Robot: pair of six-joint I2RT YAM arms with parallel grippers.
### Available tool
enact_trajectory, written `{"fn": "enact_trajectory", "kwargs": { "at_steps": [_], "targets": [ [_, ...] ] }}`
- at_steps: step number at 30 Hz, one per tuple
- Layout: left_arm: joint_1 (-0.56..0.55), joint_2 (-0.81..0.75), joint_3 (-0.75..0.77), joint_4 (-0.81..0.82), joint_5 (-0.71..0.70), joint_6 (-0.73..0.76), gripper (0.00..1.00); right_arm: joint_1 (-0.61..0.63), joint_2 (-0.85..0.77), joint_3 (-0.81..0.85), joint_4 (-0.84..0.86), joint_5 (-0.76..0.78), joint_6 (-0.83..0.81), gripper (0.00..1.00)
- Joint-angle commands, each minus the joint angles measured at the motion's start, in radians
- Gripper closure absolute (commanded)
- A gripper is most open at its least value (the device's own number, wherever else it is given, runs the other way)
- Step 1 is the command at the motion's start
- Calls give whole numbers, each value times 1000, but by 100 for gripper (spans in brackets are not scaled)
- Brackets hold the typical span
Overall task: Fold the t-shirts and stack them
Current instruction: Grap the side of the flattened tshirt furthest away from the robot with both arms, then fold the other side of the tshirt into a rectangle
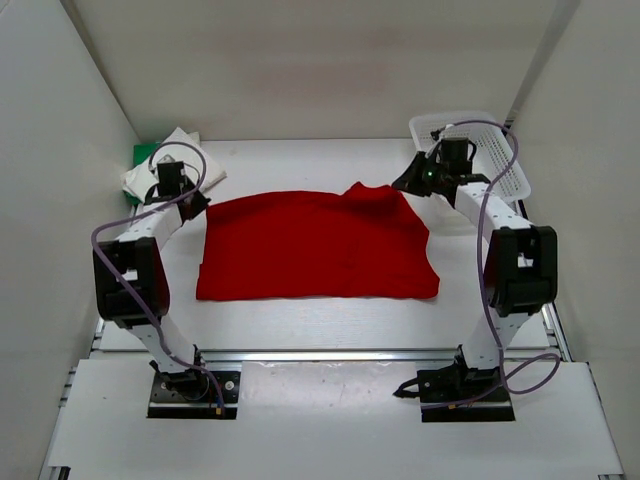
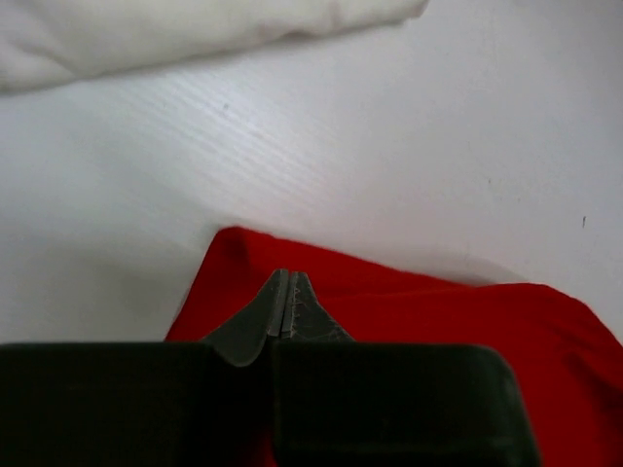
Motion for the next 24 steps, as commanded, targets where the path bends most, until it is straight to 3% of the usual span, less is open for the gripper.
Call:
{"fn": "enact_trajectory", "kwargs": {
  "at_steps": [1, 10, 19, 24],
  "targets": [
    [35, -117, -76, 47, 33, -20, 100, 6, -133, -118, 90, 25, 35, 100],
    [126, -327, -222, 18, 124, 15, 100, 1, -430, -463, 135, 82, 49, 100],
    [110, -414, -229, -16, 148, 26, 100, -38, -633, -600, 68, 92, 10, 100],
    [54, -410, -326, 2, 61, 65, 100, -28, -645, -655, 61, 91, 10, 100]
  ]
}}
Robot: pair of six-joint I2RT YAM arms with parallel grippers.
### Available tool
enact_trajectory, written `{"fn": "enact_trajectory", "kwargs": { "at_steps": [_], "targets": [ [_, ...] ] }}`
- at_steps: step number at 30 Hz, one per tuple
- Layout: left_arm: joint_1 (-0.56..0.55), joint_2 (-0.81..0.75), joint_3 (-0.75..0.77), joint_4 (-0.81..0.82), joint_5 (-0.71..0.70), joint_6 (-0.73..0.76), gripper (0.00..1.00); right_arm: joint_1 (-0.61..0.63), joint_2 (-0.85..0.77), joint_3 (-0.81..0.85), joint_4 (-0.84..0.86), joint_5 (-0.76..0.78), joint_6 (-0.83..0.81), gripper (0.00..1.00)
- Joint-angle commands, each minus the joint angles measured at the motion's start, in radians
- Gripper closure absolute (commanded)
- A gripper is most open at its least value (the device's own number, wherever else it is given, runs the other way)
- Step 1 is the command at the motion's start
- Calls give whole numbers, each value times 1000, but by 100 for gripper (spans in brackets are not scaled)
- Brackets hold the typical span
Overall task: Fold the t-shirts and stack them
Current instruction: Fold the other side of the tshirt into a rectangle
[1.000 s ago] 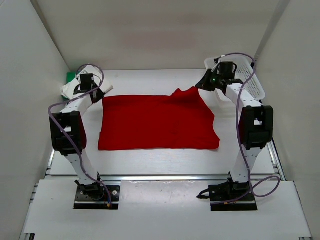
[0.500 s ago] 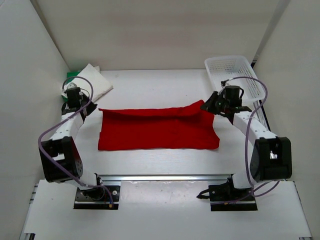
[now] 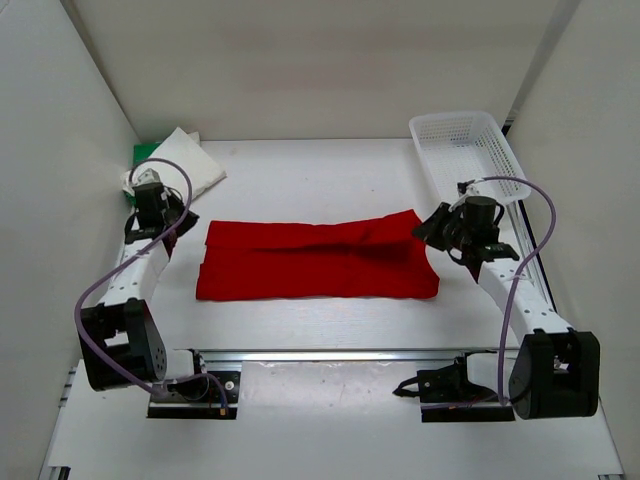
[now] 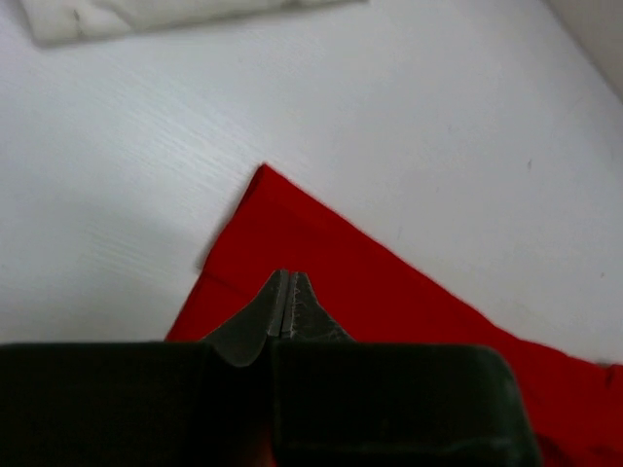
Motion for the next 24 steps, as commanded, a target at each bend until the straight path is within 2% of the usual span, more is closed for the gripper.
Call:
{"fn": "enact_trajectory", "kwargs": {
  "at_steps": [1, 2, 4, 5, 10, 17, 24],
  "targets": [
    [-22, -4, -97, 18, -27, 21, 100, 19, -17, -44, 18, 36, -19, 100],
    [-19, 19, -108, 30, -22, 12, 97, 26, -17, -61, 22, 39, -23, 99],
    [-14, 66, -136, 62, 4, -29, 79, 26, 4, -90, 55, 21, -19, 100],
    [-7, 100, -133, 71, 27, -37, 77, 20, 14, -97, 55, 10, -23, 100],
    [-22, 217, -112, 133, 59, -92, 70, 33, 32, -107, 106, -2, -24, 100],
    [24, 321, -118, 231, 79, -172, 67, 29, 69, -107, 126, -27, -27, 99],
    [39, 290, -159, 286, 41, -184, 64, 32, 81, -110, 171, -30, -27, 100]
  ]
}}
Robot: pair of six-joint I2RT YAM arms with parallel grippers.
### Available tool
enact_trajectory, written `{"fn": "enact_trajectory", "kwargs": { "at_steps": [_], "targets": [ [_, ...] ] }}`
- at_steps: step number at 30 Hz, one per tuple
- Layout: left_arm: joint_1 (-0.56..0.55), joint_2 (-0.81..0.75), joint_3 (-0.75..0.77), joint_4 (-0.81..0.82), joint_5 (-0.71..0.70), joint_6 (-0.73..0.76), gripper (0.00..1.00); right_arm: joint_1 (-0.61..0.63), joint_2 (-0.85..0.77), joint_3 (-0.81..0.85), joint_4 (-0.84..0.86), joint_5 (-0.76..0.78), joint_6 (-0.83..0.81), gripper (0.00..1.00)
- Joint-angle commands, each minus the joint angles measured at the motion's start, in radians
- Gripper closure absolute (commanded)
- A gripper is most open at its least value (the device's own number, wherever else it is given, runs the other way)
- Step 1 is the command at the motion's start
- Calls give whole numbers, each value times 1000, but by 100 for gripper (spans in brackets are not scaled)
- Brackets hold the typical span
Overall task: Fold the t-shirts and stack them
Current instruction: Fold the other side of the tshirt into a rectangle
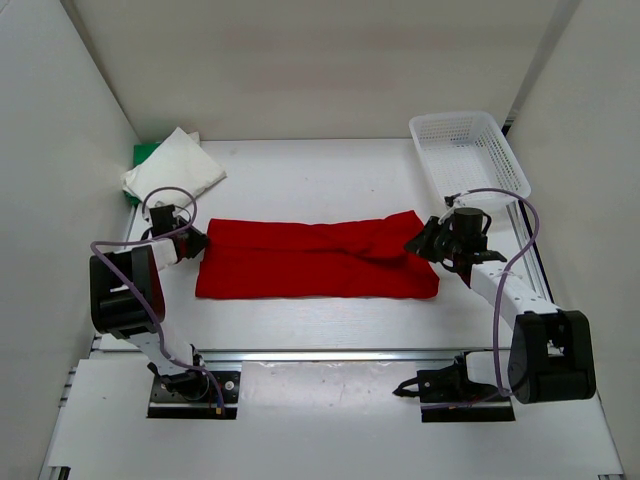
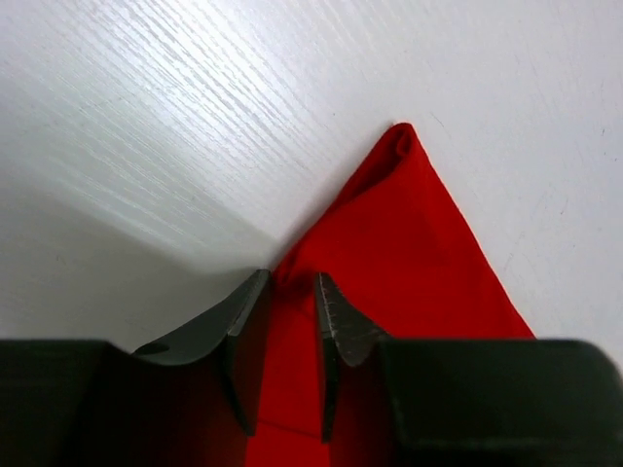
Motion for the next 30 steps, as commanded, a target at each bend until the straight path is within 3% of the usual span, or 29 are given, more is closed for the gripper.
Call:
{"fn": "enact_trajectory", "kwargs": {
  "at_steps": [1, 5, 14, 18, 30],
  "targets": [
    [7, -32, -12, 52, -13, -21, 64, 0, 5, 7, 66, -17, -16, 100],
    [-4, -21, 0, 54, -10, -19, 63, 0, 5, 5, 61, -11, -14, 100],
    [-8, -6, 14, 71, 0, -33, 78, 1, 6, 5, 69, -19, -15, 100],
    [-4, -7, 19, 68, 10, -38, 100, 0, -10, -1, 67, -6, -8, 100],
    [-24, -197, 192, -113, 58, 1, 100, -6, -89, 31, 35, 7, 21, 100]
  ]
}}
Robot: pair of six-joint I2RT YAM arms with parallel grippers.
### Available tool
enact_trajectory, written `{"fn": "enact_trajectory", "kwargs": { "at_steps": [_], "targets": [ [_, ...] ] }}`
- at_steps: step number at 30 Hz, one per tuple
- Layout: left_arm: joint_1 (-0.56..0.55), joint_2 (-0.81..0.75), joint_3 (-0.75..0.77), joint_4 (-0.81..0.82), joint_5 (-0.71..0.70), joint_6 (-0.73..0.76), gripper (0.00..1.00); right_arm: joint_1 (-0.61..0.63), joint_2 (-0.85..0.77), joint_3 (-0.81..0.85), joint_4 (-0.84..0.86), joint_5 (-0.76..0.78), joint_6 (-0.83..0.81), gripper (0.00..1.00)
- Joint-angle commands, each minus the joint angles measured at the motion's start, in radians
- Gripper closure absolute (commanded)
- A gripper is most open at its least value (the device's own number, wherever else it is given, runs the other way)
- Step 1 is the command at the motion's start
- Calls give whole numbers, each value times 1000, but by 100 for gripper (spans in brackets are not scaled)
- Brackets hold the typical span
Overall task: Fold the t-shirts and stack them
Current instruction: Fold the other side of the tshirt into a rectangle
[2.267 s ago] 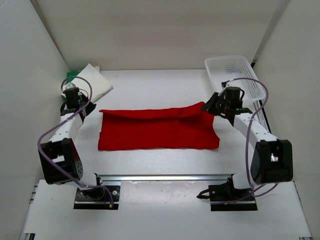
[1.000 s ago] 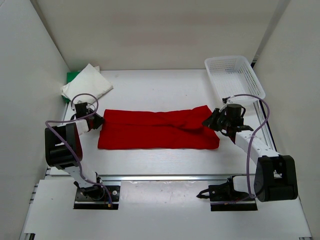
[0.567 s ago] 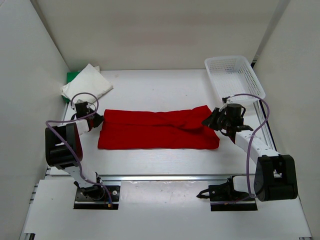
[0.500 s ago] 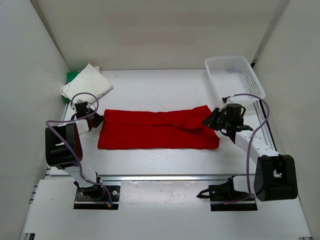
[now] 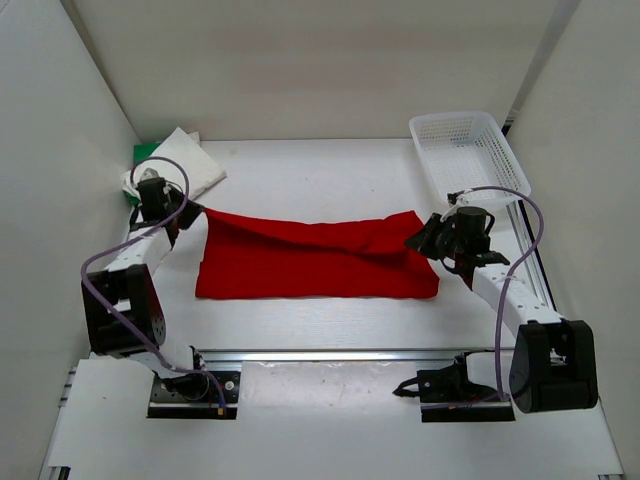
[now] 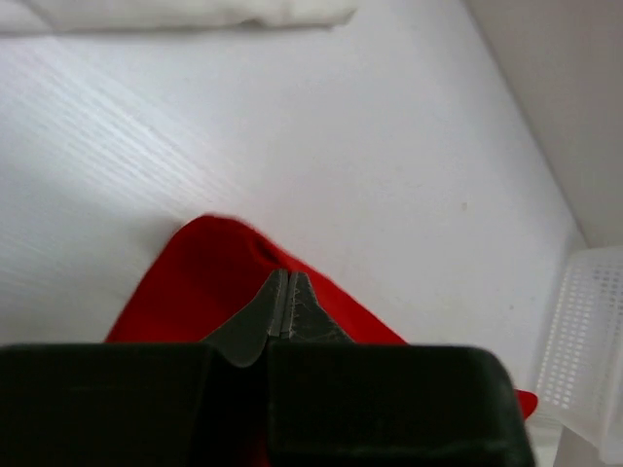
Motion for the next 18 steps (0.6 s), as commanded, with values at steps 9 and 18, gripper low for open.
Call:
{"fn": "enact_trajectory", "kwargs": {
  "at_steps": [9, 18],
  "targets": [
    [52, -225, -47, -107, 74, 48, 100, -41, -150, 7, -45, 17, 7, 100],
    [69, -328, -283, -111, 57, 65, 100, -100, -176, -119, -34, 24, 29, 100]
  ]
}}
